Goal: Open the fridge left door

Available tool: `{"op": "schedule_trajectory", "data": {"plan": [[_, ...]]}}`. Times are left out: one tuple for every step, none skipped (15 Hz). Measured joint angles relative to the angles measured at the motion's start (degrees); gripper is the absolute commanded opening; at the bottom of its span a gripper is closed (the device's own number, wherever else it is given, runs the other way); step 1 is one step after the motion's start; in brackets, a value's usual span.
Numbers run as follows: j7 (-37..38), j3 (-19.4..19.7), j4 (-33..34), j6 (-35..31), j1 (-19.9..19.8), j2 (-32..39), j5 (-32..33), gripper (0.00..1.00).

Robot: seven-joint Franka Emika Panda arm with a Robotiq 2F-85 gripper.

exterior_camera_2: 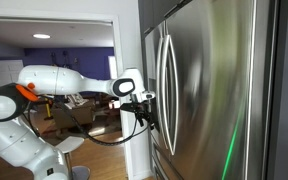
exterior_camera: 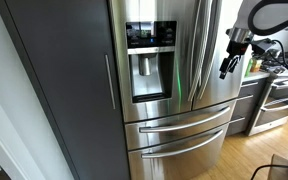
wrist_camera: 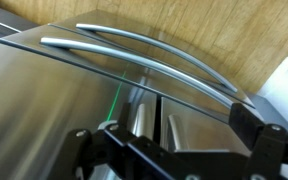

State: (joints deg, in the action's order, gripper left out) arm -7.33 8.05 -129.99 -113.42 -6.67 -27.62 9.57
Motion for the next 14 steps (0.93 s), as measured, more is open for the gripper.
{"op": "schedule_trajectory", "data": {"plan": [[2.9,-1.5,0.3,-0.1,-0.6,0.2,2.4,1.00],[5.7,-2.9,0.5,-0.2,-1.2,0.5,4.8,1.00],[8.7,-4.2,0.7,-0.3,-1.8,0.7,7.2,1.00],[11.3,-5.2,0.8,-0.8,-2.3,0.8,9.0,1.00],[13.9,-5.9,0.8,-1.9,-2.6,0.9,10.5,1.00],[16.3,-6.5,0.8,-3.3,-2.8,1.1,11.6,1.00],[18.3,-7.0,0.8,-5.1,-3.0,1.2,12.4,1.00],[20.2,-7.4,0.8,-7.1,-3.2,1.5,13.4,1.00],[22.2,-7.8,0.8,-9.2,-3.3,1.9,14.1,1.00],[24.0,-8.2,0.8,-11.2,-3.5,2.4,14.6,1.00],[25.8,-8.6,0.8,-12.9,-3.7,2.8,15.2,1.00],[27.7,-9.1,0.9,-14.2,-4.0,3.3,15.9,1.00],[29.7,-9.7,1.0,-15.4,-4.3,3.8,16.7,1.00],[31.4,-10.3,1.0,-16.1,-4.5,4.2,17.2,1.00]]}}
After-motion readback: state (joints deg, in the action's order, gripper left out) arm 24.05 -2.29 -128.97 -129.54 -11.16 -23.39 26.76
